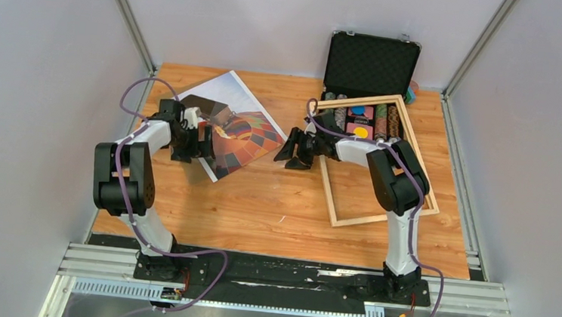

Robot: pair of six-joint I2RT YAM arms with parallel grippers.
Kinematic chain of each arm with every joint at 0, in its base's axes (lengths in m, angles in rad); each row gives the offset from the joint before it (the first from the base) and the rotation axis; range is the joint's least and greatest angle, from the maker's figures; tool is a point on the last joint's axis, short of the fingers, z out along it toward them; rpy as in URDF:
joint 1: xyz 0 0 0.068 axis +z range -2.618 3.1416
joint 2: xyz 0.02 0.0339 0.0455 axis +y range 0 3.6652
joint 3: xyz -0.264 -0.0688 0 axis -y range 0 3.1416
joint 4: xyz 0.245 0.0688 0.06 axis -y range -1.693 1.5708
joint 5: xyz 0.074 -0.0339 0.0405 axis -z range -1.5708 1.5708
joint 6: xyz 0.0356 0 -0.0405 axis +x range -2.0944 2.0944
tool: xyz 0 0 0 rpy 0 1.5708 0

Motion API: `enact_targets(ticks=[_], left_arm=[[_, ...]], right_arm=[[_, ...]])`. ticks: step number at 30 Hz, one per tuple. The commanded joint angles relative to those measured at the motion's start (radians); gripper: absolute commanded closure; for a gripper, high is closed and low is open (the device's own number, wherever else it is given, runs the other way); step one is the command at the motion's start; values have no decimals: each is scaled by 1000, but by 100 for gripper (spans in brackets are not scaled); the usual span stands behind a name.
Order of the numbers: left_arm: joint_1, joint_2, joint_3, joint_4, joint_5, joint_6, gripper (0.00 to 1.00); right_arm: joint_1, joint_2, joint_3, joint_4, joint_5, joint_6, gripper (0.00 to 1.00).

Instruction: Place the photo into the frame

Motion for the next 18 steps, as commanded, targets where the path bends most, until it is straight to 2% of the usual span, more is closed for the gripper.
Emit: enact_targets(ticks=[1, 13, 18], left_arm=[[-8, 39, -23, -35, 159, 9, 0], [-6, 58, -34, -41, 230, 32, 0], [-6, 54, -39, -39, 231, 34, 0]], right_arm=[[-2, 54, -18, 66, -83, 48, 41], [-30, -44, -132, 371, -230, 206, 41], [-33, -69, -133, 325, -187, 235, 41]])
